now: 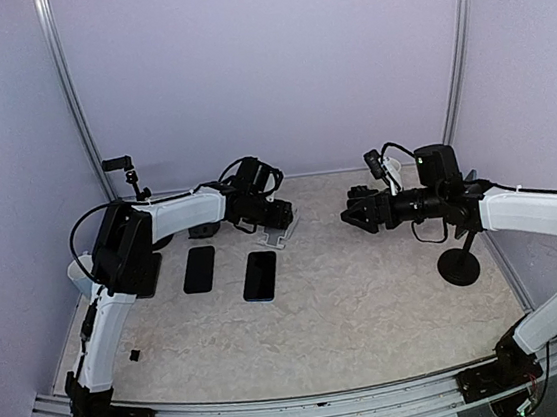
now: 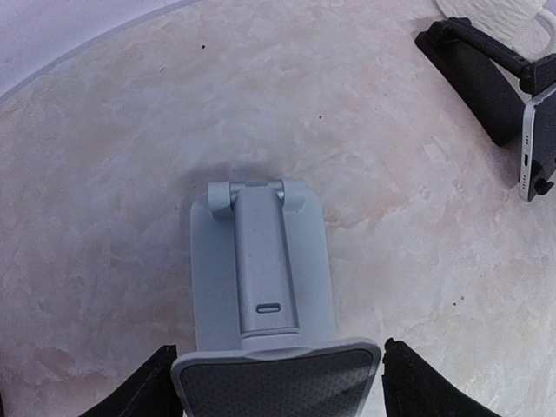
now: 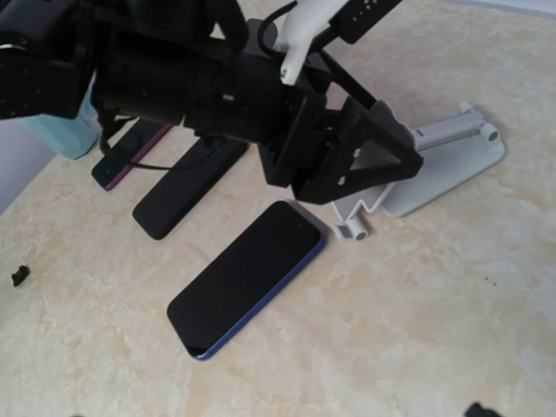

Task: Remove the phone from the phone stand

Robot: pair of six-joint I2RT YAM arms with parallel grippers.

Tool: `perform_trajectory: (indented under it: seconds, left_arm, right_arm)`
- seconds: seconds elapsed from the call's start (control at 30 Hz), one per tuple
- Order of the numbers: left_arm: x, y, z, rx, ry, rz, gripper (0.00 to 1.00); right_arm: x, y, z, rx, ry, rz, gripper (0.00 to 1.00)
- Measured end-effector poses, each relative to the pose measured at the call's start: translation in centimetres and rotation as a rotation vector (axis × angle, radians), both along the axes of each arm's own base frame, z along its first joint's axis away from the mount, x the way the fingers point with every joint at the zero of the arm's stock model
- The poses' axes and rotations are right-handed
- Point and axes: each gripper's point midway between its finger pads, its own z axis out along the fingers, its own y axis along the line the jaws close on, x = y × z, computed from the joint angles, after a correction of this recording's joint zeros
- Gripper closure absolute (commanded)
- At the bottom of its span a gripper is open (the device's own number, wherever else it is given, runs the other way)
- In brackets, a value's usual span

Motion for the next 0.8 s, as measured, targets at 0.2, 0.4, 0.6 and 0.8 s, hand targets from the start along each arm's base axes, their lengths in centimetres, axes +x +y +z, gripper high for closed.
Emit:
perform_trajectory:
  seconds: [0.2, 0.4, 0.6, 0.8]
  left_arm:
    - [0.9, 0.4, -0.1, 0.003, 0.0, 0.054, 0.44]
    - [1.8, 1.5, -0.1, -0.022, 0.017, 0.133, 0.47]
    - [3.4, 3.9, 0.0, -0.041, 0.018, 0.232, 0.48]
    - [5.0, 6.5, 0.0, -0.053, 0.016, 0.32, 0.48]
  right_arm:
    - [0.0, 0.0, 0.0, 0.0, 0.0, 0.0, 0.07]
    - [0.0, 0.0, 0.0, 0.0, 0.001, 0.0, 0.07]
    - [0.0, 0.0, -0.2, -0.002, 0.004, 0.0, 0.07]
    - [0.0, 0.0, -0.2, -0.002, 0.005, 0.0, 0.07]
